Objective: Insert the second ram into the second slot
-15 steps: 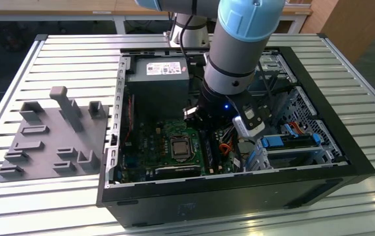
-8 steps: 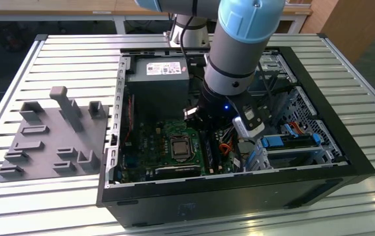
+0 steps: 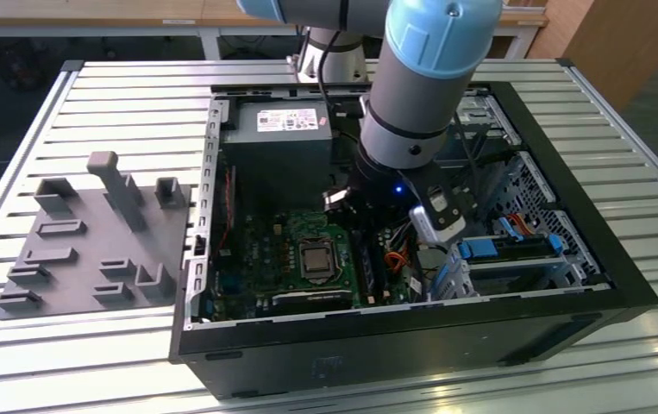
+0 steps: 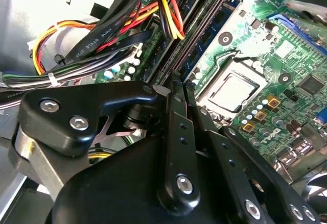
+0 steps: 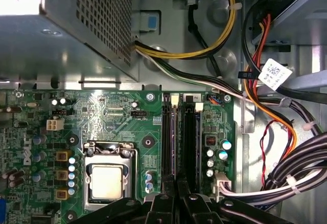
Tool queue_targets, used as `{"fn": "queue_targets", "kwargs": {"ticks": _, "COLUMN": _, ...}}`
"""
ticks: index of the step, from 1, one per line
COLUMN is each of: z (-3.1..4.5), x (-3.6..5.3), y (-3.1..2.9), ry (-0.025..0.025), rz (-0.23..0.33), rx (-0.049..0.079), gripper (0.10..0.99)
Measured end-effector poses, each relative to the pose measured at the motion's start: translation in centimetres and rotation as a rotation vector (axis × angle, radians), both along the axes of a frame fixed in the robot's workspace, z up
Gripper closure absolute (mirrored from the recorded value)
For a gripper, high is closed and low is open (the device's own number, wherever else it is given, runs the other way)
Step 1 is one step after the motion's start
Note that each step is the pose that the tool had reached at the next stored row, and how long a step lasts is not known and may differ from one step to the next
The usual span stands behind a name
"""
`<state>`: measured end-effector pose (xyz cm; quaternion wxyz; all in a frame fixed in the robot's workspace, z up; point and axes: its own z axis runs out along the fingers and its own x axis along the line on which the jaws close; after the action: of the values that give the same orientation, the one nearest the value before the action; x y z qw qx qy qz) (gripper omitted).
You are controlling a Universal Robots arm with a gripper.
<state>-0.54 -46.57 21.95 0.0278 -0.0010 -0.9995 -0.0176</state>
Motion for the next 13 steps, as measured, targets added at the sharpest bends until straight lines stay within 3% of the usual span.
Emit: {"fn": "queue_targets", "kwargs": {"ticks": 13, "z": -0.20, "x": 0.00, "y": -0.16, "ry": 0.0073, "rz": -0.001, "rx": 0.000, "gripper": 0.949}}
